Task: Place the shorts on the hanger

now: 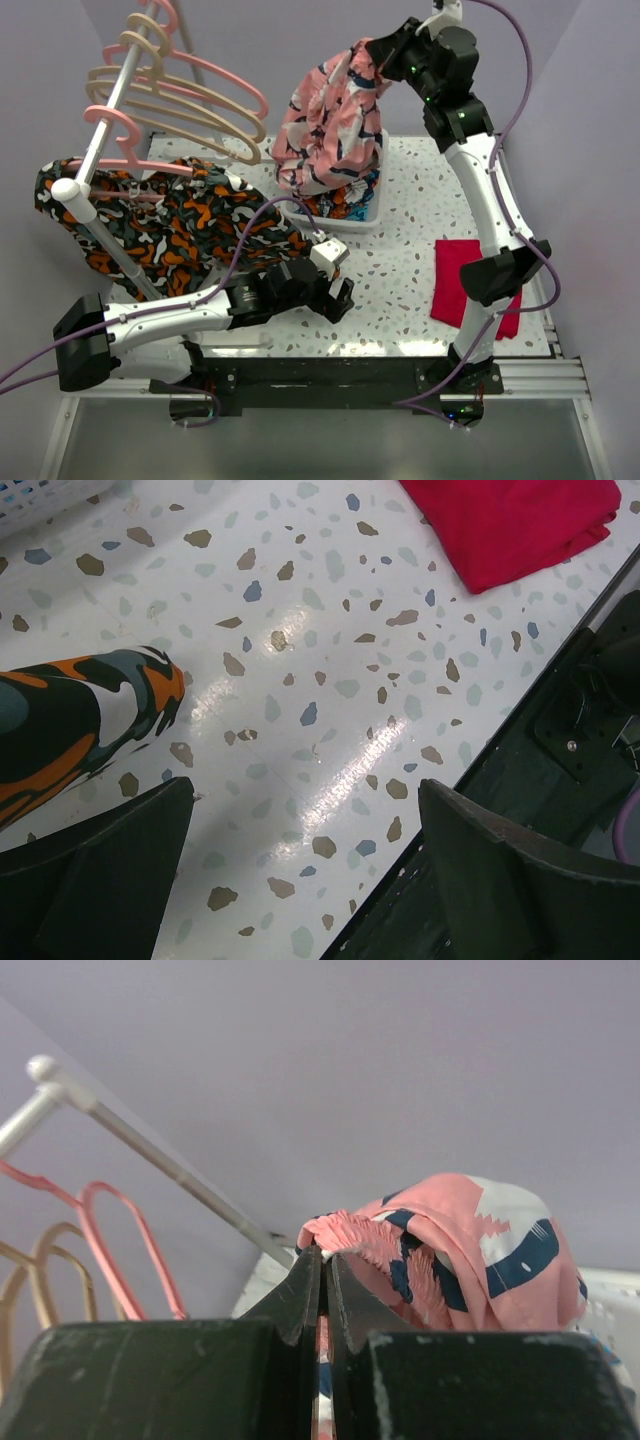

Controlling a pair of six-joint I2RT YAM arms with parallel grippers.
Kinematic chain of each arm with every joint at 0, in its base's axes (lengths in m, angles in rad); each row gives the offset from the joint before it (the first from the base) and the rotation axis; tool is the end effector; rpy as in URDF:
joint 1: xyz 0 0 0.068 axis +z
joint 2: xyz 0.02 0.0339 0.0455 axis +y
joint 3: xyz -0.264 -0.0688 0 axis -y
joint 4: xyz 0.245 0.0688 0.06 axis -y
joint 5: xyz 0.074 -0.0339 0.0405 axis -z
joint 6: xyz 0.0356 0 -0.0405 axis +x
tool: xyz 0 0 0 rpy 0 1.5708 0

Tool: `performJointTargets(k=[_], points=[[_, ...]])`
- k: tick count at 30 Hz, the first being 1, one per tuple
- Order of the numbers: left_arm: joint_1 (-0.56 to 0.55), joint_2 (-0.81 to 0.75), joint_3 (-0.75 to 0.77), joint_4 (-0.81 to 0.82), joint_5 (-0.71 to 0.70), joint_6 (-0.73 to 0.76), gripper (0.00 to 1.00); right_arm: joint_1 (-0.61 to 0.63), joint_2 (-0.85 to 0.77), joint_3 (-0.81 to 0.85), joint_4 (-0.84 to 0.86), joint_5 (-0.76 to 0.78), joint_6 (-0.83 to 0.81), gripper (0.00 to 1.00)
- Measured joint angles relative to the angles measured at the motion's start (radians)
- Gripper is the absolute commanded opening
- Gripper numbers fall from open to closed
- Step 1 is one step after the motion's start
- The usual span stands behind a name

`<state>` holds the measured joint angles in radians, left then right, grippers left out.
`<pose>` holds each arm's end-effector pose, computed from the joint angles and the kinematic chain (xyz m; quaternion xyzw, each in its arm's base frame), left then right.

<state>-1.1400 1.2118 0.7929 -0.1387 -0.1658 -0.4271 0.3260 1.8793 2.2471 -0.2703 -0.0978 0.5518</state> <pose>0.1173 -0.2411 0.2581 0.2664 0.8306 -0.2900 0.3936 0.3931 0.1366 0.5198 0.0396 0.6708 0.3441 0.6558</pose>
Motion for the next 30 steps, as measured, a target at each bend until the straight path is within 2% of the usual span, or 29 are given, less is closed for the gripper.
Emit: performJointTargets(k=[5,13,19,30], points=[[0.000,0.003,0.000,-0.001,0.000,-0.001,1.00,0.003,0.031,0.124,-0.008,0.005,-0.014,0.00],[0.000,0.004,0.000,-0.001,-0.003,-0.002,1.00,0.003,0.005,0.111,-0.049,0.067,-0.049,0.00],[0.000,0.003,0.000,0.004,-0.002,0.000,1.00,0.003,-0.169,0.029,-0.116,0.131,-0.085,0.00],[0.000,-0.027,0.038,0.004,0.038,0.021,1.00,0.003,-0.509,0.043,-0.204,0.185,-0.131,0.00]])
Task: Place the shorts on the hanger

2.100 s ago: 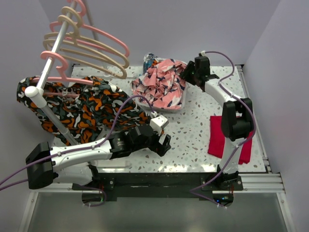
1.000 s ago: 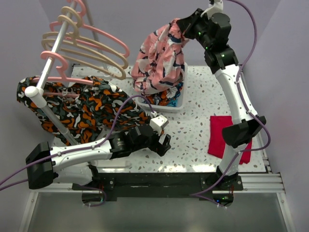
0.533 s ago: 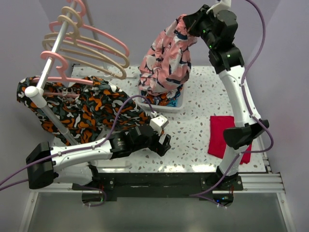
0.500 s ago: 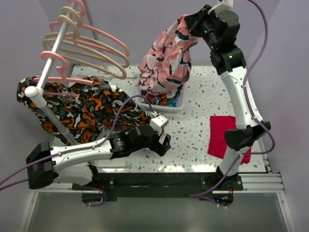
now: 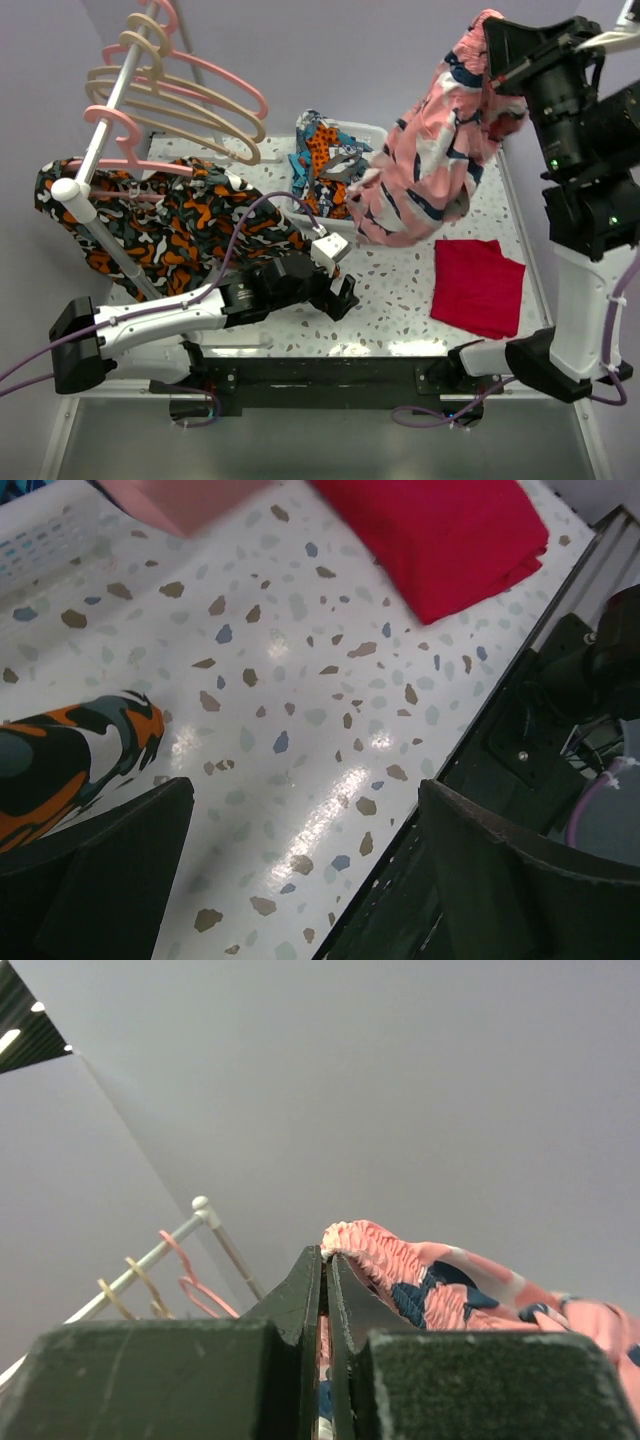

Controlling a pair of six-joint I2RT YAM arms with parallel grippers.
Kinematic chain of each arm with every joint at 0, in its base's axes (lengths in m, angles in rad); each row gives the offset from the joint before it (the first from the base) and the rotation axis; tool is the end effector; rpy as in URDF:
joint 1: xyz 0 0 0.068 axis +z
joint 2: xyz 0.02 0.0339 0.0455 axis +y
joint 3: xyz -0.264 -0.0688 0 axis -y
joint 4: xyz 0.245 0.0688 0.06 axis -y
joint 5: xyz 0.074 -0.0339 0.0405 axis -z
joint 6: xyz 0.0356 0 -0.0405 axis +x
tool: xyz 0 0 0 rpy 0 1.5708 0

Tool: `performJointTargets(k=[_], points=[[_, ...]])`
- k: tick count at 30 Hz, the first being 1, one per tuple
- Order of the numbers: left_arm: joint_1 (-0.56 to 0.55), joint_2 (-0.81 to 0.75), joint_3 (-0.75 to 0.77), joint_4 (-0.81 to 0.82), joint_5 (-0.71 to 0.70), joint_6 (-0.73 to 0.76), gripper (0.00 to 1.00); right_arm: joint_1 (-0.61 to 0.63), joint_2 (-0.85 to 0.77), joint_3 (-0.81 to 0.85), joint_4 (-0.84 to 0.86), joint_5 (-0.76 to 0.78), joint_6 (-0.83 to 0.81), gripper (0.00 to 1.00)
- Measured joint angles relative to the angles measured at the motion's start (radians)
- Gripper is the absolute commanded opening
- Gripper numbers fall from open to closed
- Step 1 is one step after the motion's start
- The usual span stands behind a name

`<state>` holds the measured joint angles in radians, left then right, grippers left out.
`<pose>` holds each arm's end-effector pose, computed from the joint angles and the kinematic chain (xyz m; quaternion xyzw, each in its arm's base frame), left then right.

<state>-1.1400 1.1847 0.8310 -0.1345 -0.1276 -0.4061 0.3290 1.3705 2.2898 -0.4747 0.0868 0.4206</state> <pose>0.1159 -0.2414 0.2782 0.2762 0.8101 -0.3200 0.4062 0.1592 0.0511 0.6505 0.0611 0.5311 0.2877 0.7946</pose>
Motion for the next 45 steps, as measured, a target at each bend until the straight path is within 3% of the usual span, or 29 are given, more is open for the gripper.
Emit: performJointTargets(k=[5,11,15,17,18,19,24,29,34,40,45], points=[[0.000,-0.038,0.026,0.019,0.047,0.007,1.00,0.000,-0.074,-0.057,-0.043,-0.036,0.025,0.00],[0.000,-0.066,0.027,0.030,0.073,0.007,0.95,0.048,-0.242,-0.658,0.015,0.031,0.076,0.00],[0.000,-0.034,0.027,0.046,0.080,0.003,0.89,0.051,-0.193,-1.065,0.011,0.095,0.112,0.44],[-0.001,-0.003,0.027,0.051,0.080,-0.003,0.86,0.050,-0.144,-1.189,-0.034,0.109,0.122,0.55],[-0.002,0.012,0.027,0.053,0.079,-0.006,0.84,0.050,-0.136,-1.223,-0.061,0.113,0.124,0.65],[-0.002,0.028,0.027,0.056,0.075,-0.013,0.82,0.050,-0.138,-1.246,-0.086,0.121,0.121,0.66],[-0.002,0.111,0.082,0.035,0.018,-0.043,0.67,0.050,-0.275,-1.255,-0.100,0.163,0.114,0.64],[-0.002,0.240,0.200,0.016,-0.086,-0.073,0.65,0.050,-0.376,-1.291,-0.079,0.166,0.102,0.63],[-0.002,0.401,0.328,-0.003,-0.187,-0.092,0.65,0.050,-0.277,-1.352,-0.058,0.156,0.075,0.63],[0.002,0.498,0.347,-0.018,-0.230,-0.099,0.65,0.050,-0.047,-1.315,-0.058,0.158,0.014,0.63],[0.022,0.507,0.347,-0.020,-0.233,-0.107,0.64,0.050,0.038,-1.300,-0.061,0.172,-0.020,0.37]])
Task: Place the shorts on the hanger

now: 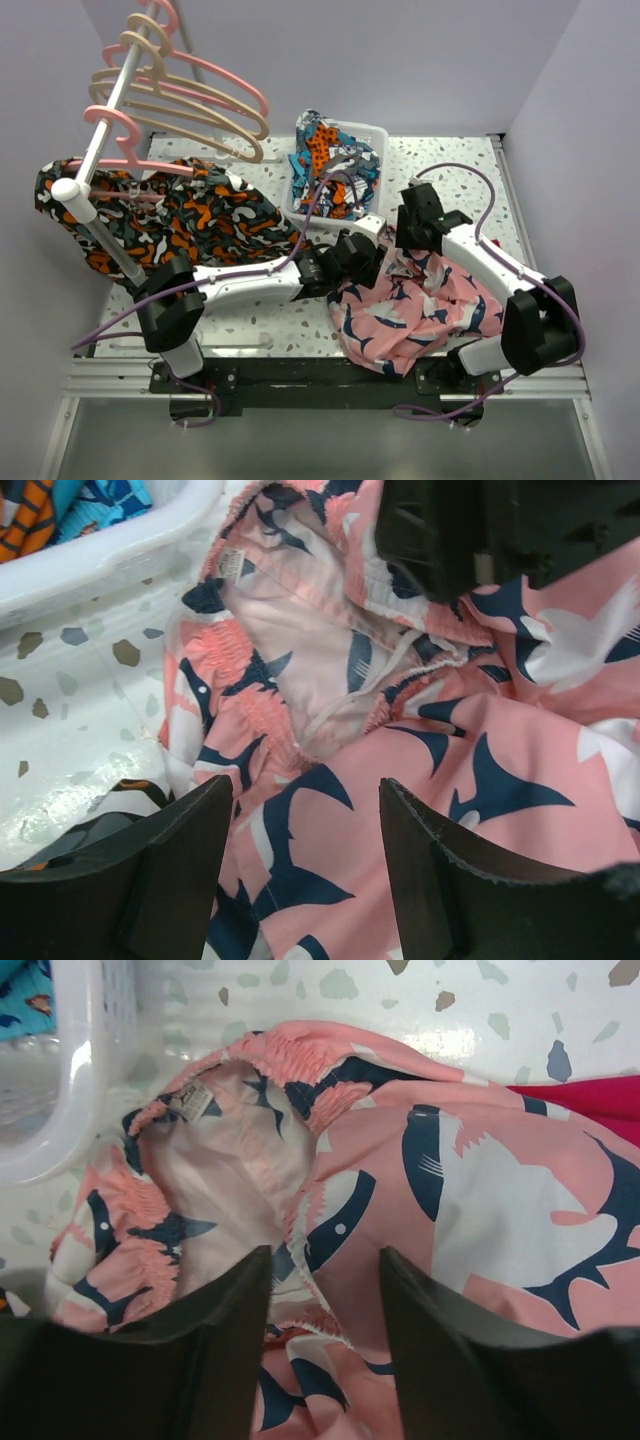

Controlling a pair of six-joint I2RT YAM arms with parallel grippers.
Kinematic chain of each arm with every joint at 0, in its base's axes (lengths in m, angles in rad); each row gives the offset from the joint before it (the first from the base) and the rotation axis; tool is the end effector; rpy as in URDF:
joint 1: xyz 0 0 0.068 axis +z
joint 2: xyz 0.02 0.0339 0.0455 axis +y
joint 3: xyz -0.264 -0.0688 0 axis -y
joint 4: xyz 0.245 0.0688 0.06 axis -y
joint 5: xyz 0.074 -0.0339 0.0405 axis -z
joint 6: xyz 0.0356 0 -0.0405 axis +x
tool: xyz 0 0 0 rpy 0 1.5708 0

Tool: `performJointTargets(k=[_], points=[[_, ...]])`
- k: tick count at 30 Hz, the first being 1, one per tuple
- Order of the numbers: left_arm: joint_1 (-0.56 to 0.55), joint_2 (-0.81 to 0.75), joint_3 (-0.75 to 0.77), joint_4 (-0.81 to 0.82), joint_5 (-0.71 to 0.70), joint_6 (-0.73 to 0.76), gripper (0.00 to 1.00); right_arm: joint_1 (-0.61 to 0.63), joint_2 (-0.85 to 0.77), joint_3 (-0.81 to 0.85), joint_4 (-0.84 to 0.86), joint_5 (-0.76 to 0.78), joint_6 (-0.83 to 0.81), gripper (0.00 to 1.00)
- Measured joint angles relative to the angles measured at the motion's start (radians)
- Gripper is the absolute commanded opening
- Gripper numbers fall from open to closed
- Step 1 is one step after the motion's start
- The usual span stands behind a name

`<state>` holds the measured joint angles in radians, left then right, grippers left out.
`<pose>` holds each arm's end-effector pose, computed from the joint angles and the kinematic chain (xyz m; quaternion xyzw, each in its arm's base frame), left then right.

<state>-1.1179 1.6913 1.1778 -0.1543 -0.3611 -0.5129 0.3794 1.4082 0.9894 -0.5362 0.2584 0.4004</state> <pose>0.1771 -0.3352 0.2410 0.1889 0.8683 -0.2017 0.4119 0.2710 0.0983 0.2407 0.0490 0.9446 0.0007 0.3246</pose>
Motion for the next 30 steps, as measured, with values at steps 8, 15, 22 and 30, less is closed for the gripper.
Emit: performJointTargets(k=[8,15,22,30], points=[[0.050,0.044,0.053,-0.014,0.007,-0.001,0.60,-0.001,-0.064,-0.033,-0.047,0.062,-0.006,0.00],[0.070,0.106,0.122,-0.037,0.035,0.000,0.56,-0.007,-0.331,-0.021,-0.111,0.097,0.033,0.00],[0.096,0.159,0.180,-0.052,0.057,0.000,0.50,-0.007,-0.533,0.016,-0.172,0.119,0.076,0.00],[0.124,0.191,0.198,-0.059,0.059,-0.004,0.48,-0.007,-0.735,0.020,-0.239,0.140,0.097,0.00]])
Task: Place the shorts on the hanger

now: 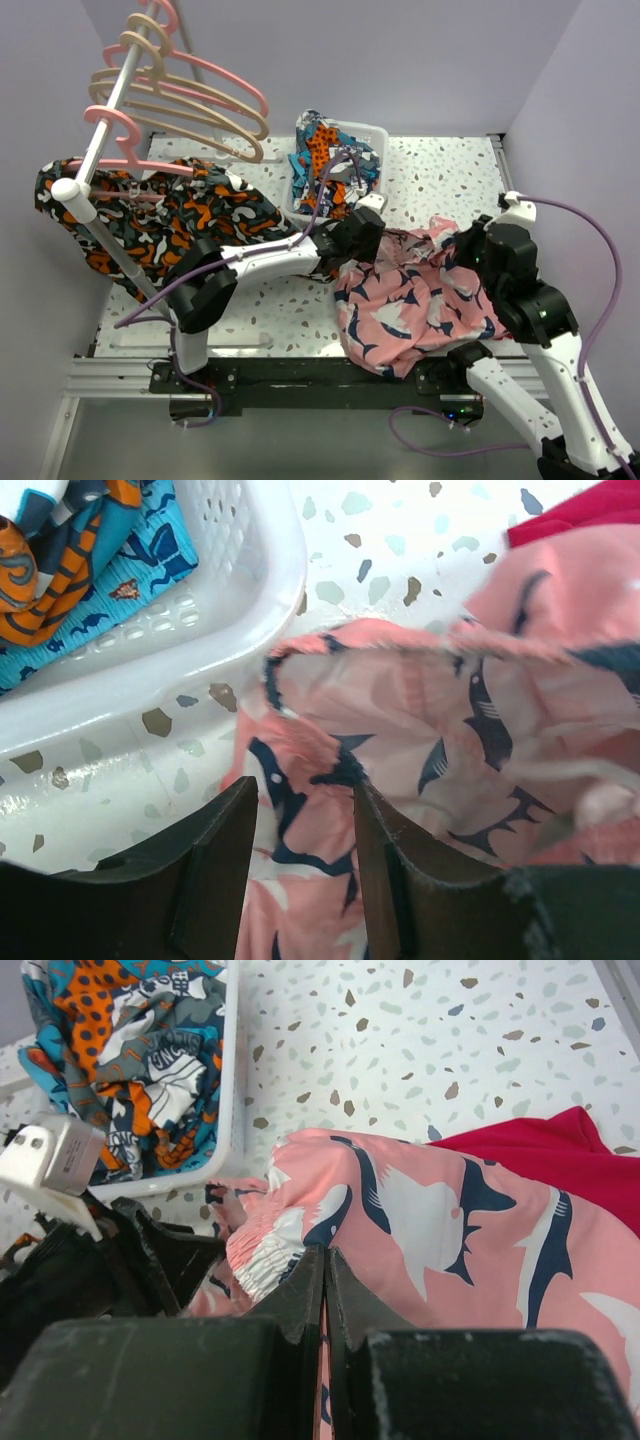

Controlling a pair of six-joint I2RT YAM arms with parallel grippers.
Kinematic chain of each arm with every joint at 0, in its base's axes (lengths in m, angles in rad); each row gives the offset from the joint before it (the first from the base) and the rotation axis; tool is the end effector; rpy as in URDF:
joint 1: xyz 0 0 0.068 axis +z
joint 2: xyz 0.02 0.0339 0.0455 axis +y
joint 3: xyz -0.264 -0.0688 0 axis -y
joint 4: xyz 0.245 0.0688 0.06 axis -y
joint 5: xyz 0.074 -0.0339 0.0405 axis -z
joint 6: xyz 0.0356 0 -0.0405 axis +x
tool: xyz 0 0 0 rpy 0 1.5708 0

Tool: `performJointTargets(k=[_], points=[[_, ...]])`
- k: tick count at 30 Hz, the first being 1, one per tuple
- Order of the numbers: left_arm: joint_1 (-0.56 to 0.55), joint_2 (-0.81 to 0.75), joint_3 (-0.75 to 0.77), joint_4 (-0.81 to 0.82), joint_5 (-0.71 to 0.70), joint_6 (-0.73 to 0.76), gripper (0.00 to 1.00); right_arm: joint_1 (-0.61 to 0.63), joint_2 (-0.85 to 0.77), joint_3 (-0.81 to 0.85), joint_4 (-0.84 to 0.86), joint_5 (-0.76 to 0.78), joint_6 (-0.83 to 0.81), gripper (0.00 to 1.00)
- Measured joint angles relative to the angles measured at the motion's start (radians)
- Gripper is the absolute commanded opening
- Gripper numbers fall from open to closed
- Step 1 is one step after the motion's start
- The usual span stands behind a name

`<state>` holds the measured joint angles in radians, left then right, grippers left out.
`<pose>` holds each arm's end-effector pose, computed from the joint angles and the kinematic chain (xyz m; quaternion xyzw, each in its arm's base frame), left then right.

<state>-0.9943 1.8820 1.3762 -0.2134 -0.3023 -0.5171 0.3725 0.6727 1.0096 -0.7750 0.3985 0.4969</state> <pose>0.2408 -0.3509 0.2275 0.1524 0.8895 -0.1802 0.3912 0.1183 0.0314 0.3703 0.1574 0.8190 0.0700 0.5474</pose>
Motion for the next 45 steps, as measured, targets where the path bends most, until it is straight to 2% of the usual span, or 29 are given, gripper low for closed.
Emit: performJointTargets(k=[6,8,21,24,27,28,31,34,40,45], points=[[0.018,0.049,0.064,-0.008,0.010,-0.003,0.48,0.000,-0.072,0.000,-0.022,0.000,0.005,0.00],[0.019,0.062,0.082,-0.009,0.028,-0.006,0.52,0.000,-0.074,0.000,-0.024,0.000,0.006,0.00],[-0.046,0.063,0.051,-0.001,0.053,-0.023,0.56,0.000,-0.061,0.011,-0.028,-0.004,0.007,0.00],[-0.044,0.063,0.024,-0.006,0.007,-0.022,0.52,0.000,-0.056,0.033,-0.038,-0.004,0.008,0.00],[-0.040,0.063,0.019,-0.006,-0.042,-0.019,0.36,0.000,-0.052,0.073,-0.052,-0.002,0.008,0.00],[-0.039,0.063,0.019,-0.006,-0.059,-0.017,0.25,0.000,-0.048,0.090,-0.056,0.000,0.008,0.00],[-0.034,0.061,0.019,-0.005,-0.092,-0.008,0.10,0.000,-0.029,0.149,-0.079,0.006,0.008,0.00],[-0.032,0.037,0.018,-0.008,-0.110,0.011,0.00,0.000,-0.006,0.193,-0.092,0.019,0.007,0.00],[-0.029,-0.115,0.040,-0.066,-0.151,0.079,0.00,0.000,0.071,0.273,-0.113,0.106,-0.004,0.00],[-0.027,-0.217,0.207,-0.128,-0.163,0.158,0.00,-0.001,0.201,0.373,-0.094,0.137,-0.008,0.00]])
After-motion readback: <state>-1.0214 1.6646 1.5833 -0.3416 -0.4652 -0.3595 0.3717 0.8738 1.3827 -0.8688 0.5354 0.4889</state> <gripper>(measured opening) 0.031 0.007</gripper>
